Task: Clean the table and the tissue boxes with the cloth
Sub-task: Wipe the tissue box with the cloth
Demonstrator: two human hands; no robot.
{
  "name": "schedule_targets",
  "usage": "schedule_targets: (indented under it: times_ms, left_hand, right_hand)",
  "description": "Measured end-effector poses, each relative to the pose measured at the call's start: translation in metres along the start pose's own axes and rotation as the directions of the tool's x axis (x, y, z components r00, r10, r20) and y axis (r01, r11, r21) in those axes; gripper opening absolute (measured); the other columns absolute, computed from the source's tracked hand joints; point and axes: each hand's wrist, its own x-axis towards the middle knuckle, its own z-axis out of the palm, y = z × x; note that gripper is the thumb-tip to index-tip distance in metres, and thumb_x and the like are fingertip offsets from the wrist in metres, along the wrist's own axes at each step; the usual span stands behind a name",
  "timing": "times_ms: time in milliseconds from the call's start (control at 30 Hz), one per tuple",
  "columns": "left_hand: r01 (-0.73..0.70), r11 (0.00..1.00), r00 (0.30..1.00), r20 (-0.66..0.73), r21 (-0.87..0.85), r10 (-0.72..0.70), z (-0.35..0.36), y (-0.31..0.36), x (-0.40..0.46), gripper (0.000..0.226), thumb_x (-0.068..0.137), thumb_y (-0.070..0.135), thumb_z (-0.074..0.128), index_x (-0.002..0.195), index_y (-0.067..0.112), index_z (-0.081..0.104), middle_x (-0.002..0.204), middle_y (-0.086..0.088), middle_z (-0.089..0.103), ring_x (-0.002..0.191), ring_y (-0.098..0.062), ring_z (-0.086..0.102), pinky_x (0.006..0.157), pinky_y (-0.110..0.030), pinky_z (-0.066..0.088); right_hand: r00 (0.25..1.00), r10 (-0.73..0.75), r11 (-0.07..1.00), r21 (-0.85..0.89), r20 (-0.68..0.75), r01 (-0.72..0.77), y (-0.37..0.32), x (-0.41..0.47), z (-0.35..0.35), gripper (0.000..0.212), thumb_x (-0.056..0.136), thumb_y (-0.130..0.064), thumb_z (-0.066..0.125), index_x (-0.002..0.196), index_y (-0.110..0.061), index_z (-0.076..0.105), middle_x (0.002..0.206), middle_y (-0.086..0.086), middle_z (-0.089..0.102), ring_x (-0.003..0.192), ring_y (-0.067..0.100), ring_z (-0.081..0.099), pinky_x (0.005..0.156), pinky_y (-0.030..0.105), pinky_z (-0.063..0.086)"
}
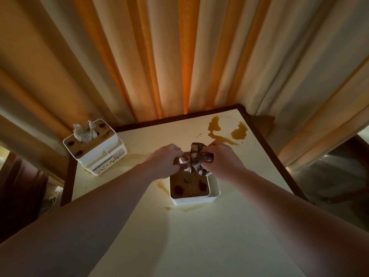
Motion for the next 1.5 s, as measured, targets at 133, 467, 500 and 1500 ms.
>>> schedule_targets:
  times_ms: [133,467,500,1500]
  left_hand:
    - [0.101,0.995,0.994,-0.036,-0.019,-0.101,0.001,0.006,0.002,0.018,0.091,0.020,0.071,0.090,0.036,0.064,0.105,0.004,0.062,0.097,-0.022,0.060,0.080,-0.040,0.056]
    - [0.214,0.974,0.968,-0.116,-0.069,-0.221,0.009,0.015,0.004,0.040,0.092,0.004,0.057,0.106,0.041,0.068,0.107,0.000,0.066,0.093,-0.028,0.060,0.076,-0.041,0.058]
    - [0.215,0.974,0.968,-0.119,-0.078,-0.223,0.009,0.015,0.004,0.034,0.093,0.008,0.061,0.105,0.040,0.067,0.108,0.000,0.066,0.093,-0.028,0.060,0.076,-0.041,0.057]
    - [0.222,0.958,0.960,-0.134,-0.182,-0.248,0.012,0.009,0.012,0.040,0.090,0.029,0.077,0.129,0.034,0.068,0.134,0.003,0.063,0.121,-0.023,0.057,0.095,-0.038,0.051]
  right_hand:
    - [0.999,-0.010,0.998,-0.054,0.044,0.013,-0.005,0.007,0.003,0.025,0.086,-0.021,0.072,0.111,-0.020,0.078,0.105,-0.004,0.054,0.085,0.013,0.059,0.073,0.024,0.054]
    - [0.973,-0.003,0.981,-0.189,0.230,0.048,-0.021,-0.012,-0.003,0.012,0.086,-0.020,0.071,0.096,-0.021,0.078,0.097,-0.004,0.049,0.078,0.013,0.056,0.076,0.029,0.055]
    - [0.970,-0.009,0.979,-0.196,0.243,0.059,-0.023,-0.019,-0.004,0.010,0.086,-0.021,0.073,0.095,-0.021,0.076,0.099,-0.003,0.049,0.079,0.014,0.057,0.077,0.029,0.055]
    - [0.947,0.082,0.956,-0.294,0.311,0.014,-0.030,-0.046,-0.007,0.017,0.091,-0.022,0.071,0.106,-0.017,0.076,0.106,0.004,0.051,0.085,0.021,0.060,0.078,0.035,0.058]
